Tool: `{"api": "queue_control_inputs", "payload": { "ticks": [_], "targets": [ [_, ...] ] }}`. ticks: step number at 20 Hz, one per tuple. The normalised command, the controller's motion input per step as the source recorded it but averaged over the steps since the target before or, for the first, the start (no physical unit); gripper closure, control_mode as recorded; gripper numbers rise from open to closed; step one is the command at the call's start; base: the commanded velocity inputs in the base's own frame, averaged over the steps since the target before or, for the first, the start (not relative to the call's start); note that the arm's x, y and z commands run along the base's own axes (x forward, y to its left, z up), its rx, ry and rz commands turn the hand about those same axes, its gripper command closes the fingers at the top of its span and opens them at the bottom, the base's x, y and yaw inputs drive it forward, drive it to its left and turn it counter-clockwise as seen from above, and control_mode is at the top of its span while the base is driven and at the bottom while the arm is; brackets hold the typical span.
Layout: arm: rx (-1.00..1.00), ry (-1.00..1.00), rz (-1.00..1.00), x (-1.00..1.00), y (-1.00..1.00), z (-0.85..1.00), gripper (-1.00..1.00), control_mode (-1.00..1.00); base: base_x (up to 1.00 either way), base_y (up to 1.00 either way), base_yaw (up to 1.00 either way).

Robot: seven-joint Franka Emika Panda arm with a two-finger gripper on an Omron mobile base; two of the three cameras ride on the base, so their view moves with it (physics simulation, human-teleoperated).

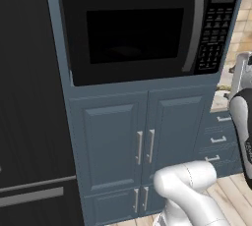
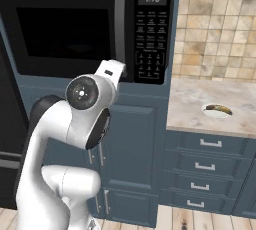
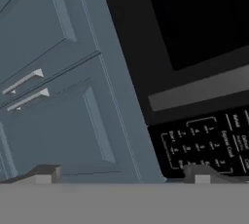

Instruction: Remove the banana from the bowl and place it on the small plate. Then place the bowl with only the steak in the microwave, close the door, and press the start button to microwave the steak.

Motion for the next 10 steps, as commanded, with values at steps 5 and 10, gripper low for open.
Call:
{"api": "queue_control_inputs", "payload": {
  "ticks": [5, 10],
  "targets": [
    [0.02, -0.08, 0.10, 0.35, -0.16, 0.00, -1.00, -1.00, 0.00, 0.00, 0.00],
    [0.01, -0.02, 0.14, 0.49, 0.00, 0.00, -1.00, -1.00, 0.00, 0.00, 0.00]
  ]
}}
